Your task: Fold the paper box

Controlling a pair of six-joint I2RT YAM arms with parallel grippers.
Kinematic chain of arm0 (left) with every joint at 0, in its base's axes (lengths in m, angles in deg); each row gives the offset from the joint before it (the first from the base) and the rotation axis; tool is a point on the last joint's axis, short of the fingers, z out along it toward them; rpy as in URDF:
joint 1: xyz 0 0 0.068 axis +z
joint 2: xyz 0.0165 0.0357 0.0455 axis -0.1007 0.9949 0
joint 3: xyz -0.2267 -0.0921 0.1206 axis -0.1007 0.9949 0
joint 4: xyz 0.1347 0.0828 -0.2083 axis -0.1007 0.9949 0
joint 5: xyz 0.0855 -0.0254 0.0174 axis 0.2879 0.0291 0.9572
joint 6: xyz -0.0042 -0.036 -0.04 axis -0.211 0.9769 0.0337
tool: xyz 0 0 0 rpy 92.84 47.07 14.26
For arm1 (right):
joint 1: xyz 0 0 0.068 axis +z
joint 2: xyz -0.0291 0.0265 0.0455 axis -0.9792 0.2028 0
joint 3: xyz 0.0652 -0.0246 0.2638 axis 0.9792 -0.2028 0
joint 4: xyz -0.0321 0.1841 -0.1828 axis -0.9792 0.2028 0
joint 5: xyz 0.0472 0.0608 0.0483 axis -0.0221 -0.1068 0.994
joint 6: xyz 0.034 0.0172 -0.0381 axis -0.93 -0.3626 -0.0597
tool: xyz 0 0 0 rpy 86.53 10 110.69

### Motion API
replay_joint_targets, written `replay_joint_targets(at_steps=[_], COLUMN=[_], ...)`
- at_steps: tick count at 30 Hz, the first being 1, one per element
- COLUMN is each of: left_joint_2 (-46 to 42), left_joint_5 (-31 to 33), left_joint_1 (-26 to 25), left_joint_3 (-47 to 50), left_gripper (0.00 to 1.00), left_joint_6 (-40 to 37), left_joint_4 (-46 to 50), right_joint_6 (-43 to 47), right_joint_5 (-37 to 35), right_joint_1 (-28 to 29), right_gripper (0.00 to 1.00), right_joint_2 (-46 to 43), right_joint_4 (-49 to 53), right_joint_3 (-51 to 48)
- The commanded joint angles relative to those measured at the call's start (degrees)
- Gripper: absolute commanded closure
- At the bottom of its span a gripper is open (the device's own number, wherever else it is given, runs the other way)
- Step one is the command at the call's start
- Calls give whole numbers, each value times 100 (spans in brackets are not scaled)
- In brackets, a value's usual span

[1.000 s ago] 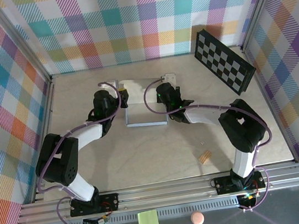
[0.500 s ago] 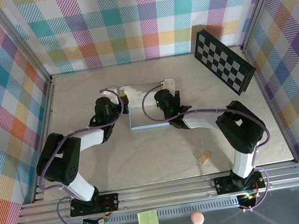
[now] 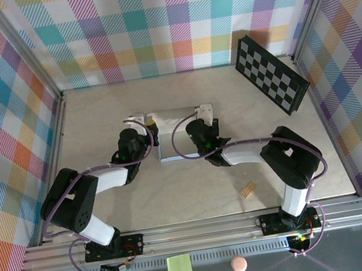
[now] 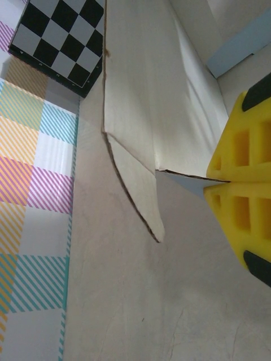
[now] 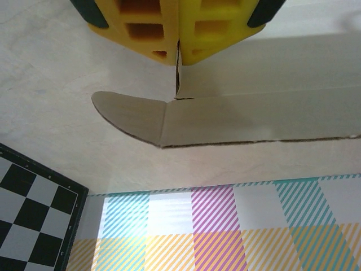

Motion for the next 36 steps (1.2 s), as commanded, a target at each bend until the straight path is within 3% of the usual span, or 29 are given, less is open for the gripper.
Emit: replay_joint_targets(at_steps=[1,17,23,27,31,36], left_joint_2=[-88,-412,-875,-1345,-2051,-3043], left_joint_5=[-629,-37,85,-92,20,5], left_joint_1=[-573,-1111,-1120,-1118,-1111,-1085], left_joint_3=[194,1148,1450,1641,2074,2209], left_gripper=[100,100,97,88,71,55], left_joint_6=[160,206,160,66,171,253], left_joint_4=[-261,-793,-518,0,413,1571], right_joint_6=[-142,-349,-244,-283,-353,-582], right_joint_5=[716,452,442,352,237,-16], right_joint_1=[388,686,747,765,776,784], right_gripper=[100,100,100,100,100,100], right_joint_2=[-78,-303,-332,-304,-288,-231], right_joint_4=[-118,-324,-296,-363,-255,-5], right_joint_3=[-175,-933,-1134,-1322,-1351,-1311])
